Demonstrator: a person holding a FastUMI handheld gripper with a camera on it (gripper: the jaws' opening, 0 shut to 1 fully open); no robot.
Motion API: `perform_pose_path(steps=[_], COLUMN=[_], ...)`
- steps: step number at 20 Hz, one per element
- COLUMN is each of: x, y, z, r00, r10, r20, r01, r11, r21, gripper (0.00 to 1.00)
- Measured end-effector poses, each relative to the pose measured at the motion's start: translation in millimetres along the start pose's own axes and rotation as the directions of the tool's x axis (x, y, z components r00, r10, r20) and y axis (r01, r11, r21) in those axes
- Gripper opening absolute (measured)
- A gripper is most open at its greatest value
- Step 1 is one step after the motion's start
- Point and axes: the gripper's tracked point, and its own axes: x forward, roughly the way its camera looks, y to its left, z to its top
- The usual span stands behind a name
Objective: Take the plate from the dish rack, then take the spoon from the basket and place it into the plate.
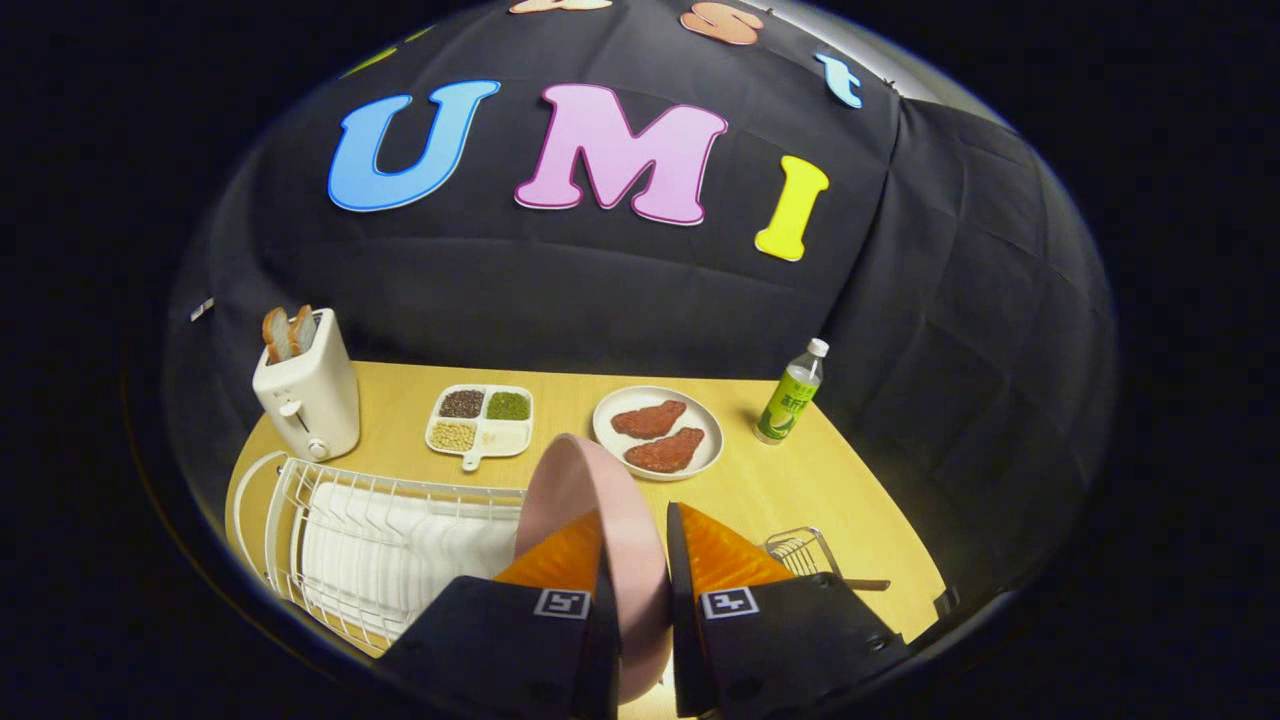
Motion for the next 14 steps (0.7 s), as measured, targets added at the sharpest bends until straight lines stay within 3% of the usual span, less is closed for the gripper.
perform_pose_path(steps=[7,11,14], x=[-18,-49,-76], y=[-5,-13,-34], z=[-10,-24,-49], r00=[0.985,0.955,0.942], r10=[0.166,0.291,0.328], r20=[-0.043,-0.054,-0.066], r01=[-0.162,-0.283,-0.318], r11=[0.983,0.951,0.939], r21=[0.087,0.122,0.128], gripper=[0.24,0.24,0.24])
